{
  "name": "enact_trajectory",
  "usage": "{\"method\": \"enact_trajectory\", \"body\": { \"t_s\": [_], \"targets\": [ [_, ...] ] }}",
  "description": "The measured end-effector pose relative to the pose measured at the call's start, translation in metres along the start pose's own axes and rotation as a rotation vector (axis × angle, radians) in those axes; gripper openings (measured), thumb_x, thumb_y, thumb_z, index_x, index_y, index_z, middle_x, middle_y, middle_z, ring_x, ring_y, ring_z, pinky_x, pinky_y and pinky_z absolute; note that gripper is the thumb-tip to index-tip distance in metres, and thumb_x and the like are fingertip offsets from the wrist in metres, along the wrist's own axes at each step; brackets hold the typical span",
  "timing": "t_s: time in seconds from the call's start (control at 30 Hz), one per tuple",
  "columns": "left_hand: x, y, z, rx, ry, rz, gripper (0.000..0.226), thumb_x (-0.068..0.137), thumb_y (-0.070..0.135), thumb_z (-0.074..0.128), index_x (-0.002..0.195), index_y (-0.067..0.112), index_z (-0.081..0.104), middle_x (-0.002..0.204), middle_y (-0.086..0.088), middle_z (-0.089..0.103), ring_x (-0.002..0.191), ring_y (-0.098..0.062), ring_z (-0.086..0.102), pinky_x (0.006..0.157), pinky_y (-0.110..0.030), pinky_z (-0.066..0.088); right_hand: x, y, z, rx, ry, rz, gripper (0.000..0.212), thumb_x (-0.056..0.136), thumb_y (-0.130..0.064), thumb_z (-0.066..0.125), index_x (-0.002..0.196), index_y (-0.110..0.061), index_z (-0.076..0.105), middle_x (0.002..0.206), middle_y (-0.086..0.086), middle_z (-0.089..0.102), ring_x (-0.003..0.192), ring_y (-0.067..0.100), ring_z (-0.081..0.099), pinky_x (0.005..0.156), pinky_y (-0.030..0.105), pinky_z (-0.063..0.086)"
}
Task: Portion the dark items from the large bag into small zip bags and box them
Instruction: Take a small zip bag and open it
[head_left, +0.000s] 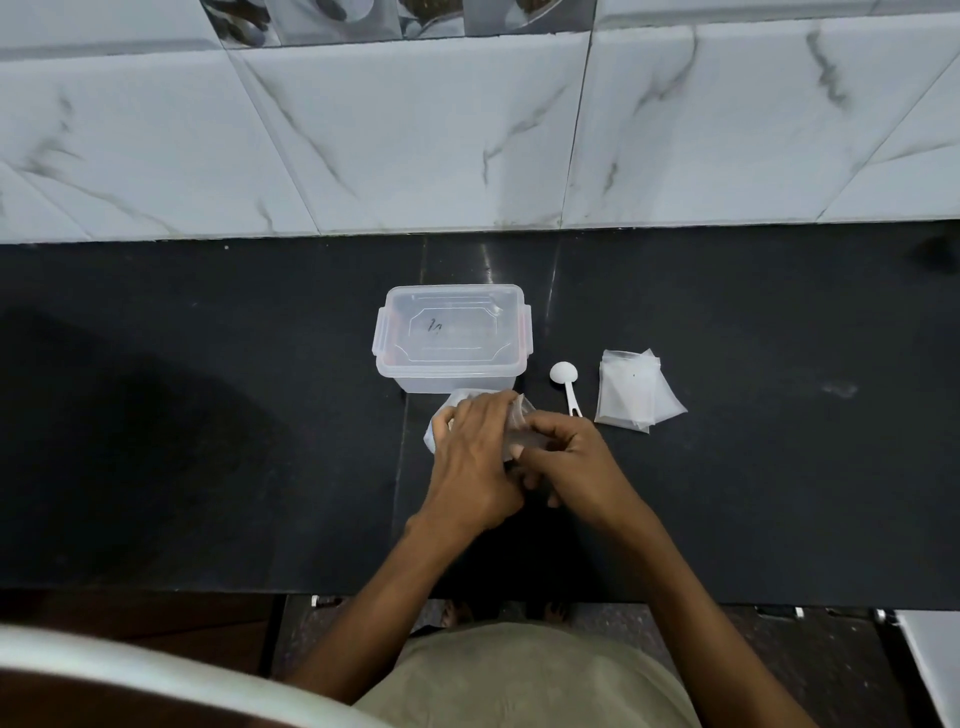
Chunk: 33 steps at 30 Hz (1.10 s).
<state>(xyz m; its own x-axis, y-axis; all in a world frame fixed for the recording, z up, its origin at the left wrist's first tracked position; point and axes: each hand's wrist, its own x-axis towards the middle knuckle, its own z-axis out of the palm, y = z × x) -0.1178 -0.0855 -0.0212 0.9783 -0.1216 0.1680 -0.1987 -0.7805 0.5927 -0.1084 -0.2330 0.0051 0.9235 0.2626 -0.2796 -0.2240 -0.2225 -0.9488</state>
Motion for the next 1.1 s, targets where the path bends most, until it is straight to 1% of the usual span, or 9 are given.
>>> {"method": "enact_trajectory", "body": {
  "t_s": [0.17, 0.3, 0.4, 0.5, 0.63, 0.73, 0.87, 1.0, 1.1],
  "targets": [
    [0.005, -0.003, -0.003, -0.025, 0.077, -0.048, 0.038, 0.069, 0.025, 0.068, 0.107, 0.025, 0.060, 0.101, 0.015, 0.064, 0.098, -0.007, 0.060, 0.097, -0.035, 0.039, -0.002, -0.001, 0.004, 0.009, -0.057, 0.022, 0.048, 0.092, -0.006, 0.067, 0.131, -0.035, 0.064, 0.084, 0.006, 0.074, 0.047, 0.014, 0.055, 0.042, 0.024, 0.044],
    [0.006, -0.003, -0.005, -0.054, 0.068, -0.050, 0.031, 0.071, 0.024, 0.070, 0.099, 0.025, 0.057, 0.092, 0.018, 0.059, 0.086, -0.003, 0.052, 0.080, -0.030, 0.045, -0.005, -0.006, 0.004, -0.023, -0.076, -0.030, 0.045, 0.089, -0.001, 0.066, 0.107, -0.042, 0.069, 0.071, -0.007, 0.068, 0.047, 0.003, 0.052, 0.047, 0.020, 0.044],
    [0.005, -0.004, -0.004, -0.078, -0.019, -0.096, 0.027, 0.073, 0.024, 0.073, 0.094, 0.025, 0.056, 0.083, 0.019, 0.055, 0.077, -0.004, 0.049, 0.062, -0.023, 0.043, -0.001, -0.003, 0.000, -0.315, -0.078, -0.093, 0.014, 0.082, -0.025, 0.065, 0.091, -0.027, 0.075, 0.069, -0.006, 0.067, 0.061, 0.011, 0.058, 0.064, 0.037, 0.053],
    [0.005, -0.007, -0.002, -0.092, -0.076, -0.124, 0.023, 0.072, 0.025, 0.072, 0.088, 0.023, 0.056, 0.079, 0.013, 0.059, 0.071, -0.010, 0.054, 0.060, -0.029, 0.046, 0.000, -0.002, 0.000, -0.403, -0.097, -0.102, 0.021, 0.077, -0.037, 0.060, 0.086, -0.026, 0.075, 0.068, -0.005, 0.065, 0.064, 0.014, 0.058, 0.069, 0.042, 0.054],
    [0.006, -0.016, -0.002, -0.172, -0.093, -0.221, 0.020, 0.076, 0.034, 0.076, 0.086, 0.027, 0.060, 0.081, 0.010, 0.064, 0.073, -0.010, 0.061, 0.062, -0.035, 0.053, -0.003, -0.008, -0.003, -0.116, -0.033, -0.154, 0.016, 0.090, -0.009, 0.069, 0.094, -0.018, 0.082, 0.072, -0.014, 0.072, 0.058, -0.001, 0.059, 0.059, 0.015, 0.044],
    [0.004, -0.023, -0.005, -0.197, -0.070, -0.278, 0.028, 0.072, 0.029, 0.080, 0.092, 0.032, 0.062, 0.088, 0.011, 0.066, 0.078, -0.015, 0.066, 0.067, -0.040, 0.057, 0.006, -0.009, -0.018, 0.039, 0.107, -0.146, 0.018, 0.093, 0.001, 0.064, 0.094, -0.009, 0.079, 0.084, -0.002, 0.078, 0.055, 0.004, 0.060, 0.051, 0.016, 0.045],
    [0.002, -0.028, -0.011, -0.210, -0.065, -0.334, 0.040, 0.069, 0.020, 0.083, 0.097, 0.037, 0.060, 0.090, 0.011, 0.069, 0.082, -0.015, 0.069, 0.070, -0.042, 0.060, 0.042, 0.020, -0.032, -0.266, 0.305, -0.073, 0.013, 0.087, -0.011, 0.072, 0.091, -0.020, 0.078, 0.086, -0.009, 0.075, 0.072, 0.010, 0.067, 0.069, 0.030, 0.058],
    [0.001, -0.029, -0.014, -0.222, -0.045, -0.369, 0.036, 0.071, 0.021, 0.085, 0.093, 0.034, 0.060, 0.086, 0.011, 0.068, 0.079, -0.012, 0.068, 0.069, -0.042, 0.059, 0.074, 0.045, -0.039, -0.757, 0.381, -0.016, 0.015, 0.084, -0.015, 0.066, 0.099, -0.013, 0.071, 0.093, 0.000, 0.062, 0.088, 0.020, 0.057, 0.068, 0.034, 0.047],
    [0.001, -0.029, -0.016, -0.231, -0.025, -0.393, 0.030, 0.074, 0.023, 0.084, 0.089, 0.032, 0.059, 0.080, 0.009, 0.067, 0.074, -0.013, 0.067, 0.066, -0.043, 0.058, 0.089, 0.056, -0.039, -0.906, 0.344, 0.011, 0.021, 0.084, -0.013, 0.067, 0.105, -0.009, 0.067, 0.097, 0.006, 0.057, 0.100, 0.026, 0.050, 0.071, 0.037, 0.045]
  ]
}}
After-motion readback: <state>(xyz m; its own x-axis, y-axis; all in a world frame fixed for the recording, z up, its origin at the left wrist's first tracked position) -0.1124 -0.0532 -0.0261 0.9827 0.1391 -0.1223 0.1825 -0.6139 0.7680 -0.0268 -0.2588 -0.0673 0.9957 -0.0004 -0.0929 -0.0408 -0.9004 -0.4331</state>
